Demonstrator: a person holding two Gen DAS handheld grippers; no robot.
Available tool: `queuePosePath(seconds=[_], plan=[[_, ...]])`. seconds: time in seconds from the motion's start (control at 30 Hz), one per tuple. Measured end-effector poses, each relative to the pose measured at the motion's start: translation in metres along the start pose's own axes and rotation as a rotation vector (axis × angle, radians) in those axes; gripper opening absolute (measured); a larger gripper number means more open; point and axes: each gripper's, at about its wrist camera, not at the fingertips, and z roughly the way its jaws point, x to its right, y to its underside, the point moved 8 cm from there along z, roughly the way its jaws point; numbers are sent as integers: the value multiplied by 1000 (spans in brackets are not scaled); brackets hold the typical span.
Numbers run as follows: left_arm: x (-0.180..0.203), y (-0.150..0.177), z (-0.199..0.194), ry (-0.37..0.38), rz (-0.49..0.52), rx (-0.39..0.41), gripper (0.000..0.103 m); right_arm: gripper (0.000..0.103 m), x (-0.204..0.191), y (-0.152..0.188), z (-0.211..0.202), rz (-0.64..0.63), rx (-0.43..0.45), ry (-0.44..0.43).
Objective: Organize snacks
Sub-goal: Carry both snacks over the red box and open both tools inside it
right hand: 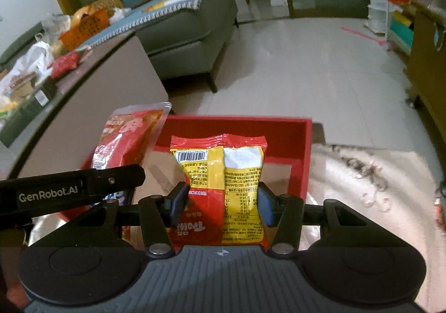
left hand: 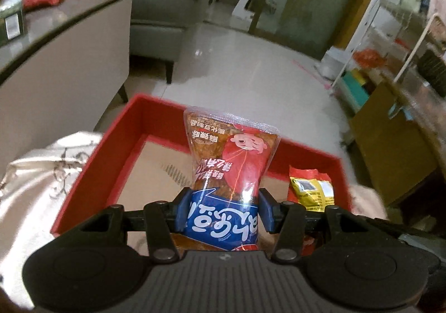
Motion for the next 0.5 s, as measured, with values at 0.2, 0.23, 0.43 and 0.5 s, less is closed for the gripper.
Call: queuePosePath(seconds=[0.2,0.23,0.43,0.5], plan=[[-22,20,33,-85,-5,-69,43,60,-4,2,21,-63,-4,28],[-23,21,33,-98,22,-65,43,60,-6,2,22,-72,-3,31],[-19,29,18,-148,93,-65,44,57,-16,10,26,-183,-41,99],[-17,35,13,-172,130,-67,44,57,-16,11,22,-192,-53,114]])
